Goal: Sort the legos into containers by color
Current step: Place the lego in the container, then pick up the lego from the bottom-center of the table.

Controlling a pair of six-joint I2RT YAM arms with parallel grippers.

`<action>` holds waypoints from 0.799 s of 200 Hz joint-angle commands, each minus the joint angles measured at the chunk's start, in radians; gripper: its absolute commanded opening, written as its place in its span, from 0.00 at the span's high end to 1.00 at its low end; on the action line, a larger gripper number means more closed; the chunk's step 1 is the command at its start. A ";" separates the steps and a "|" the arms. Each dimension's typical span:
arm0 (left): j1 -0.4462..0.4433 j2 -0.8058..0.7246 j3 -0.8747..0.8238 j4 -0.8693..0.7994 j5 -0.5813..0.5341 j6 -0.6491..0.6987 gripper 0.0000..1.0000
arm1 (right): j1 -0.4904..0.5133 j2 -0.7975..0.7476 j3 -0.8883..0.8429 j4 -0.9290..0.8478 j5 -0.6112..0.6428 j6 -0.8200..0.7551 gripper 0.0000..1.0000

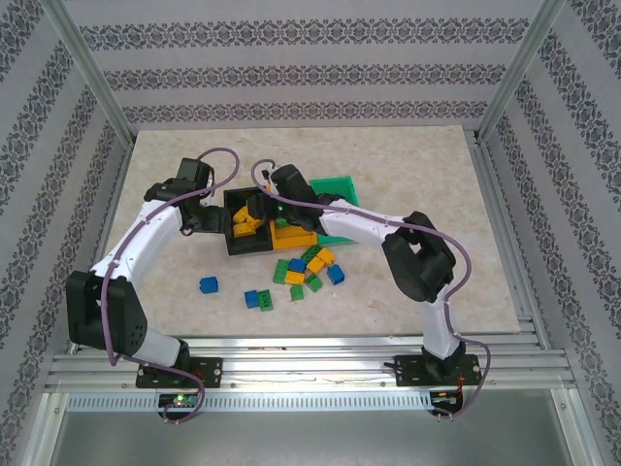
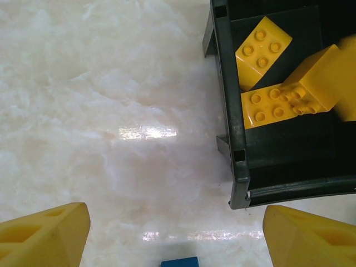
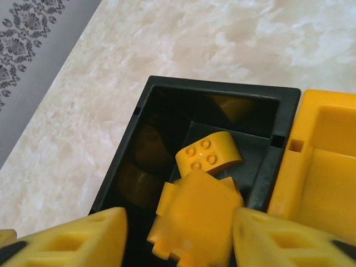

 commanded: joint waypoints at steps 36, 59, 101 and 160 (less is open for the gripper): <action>0.008 0.028 0.002 -0.003 0.017 0.007 0.18 | -0.015 -0.100 -0.101 0.028 -0.023 -0.008 0.40; 0.008 0.031 0.002 0.001 0.032 0.008 0.18 | -0.023 -0.195 -0.231 0.030 -0.003 -0.023 0.40; 0.006 0.032 0.002 0.007 0.048 0.012 0.18 | -0.025 -0.380 -0.448 -0.022 0.018 -0.070 0.40; 0.005 0.032 -0.004 0.021 0.090 0.017 0.19 | -0.058 -0.605 -0.730 -0.164 0.067 -0.065 0.40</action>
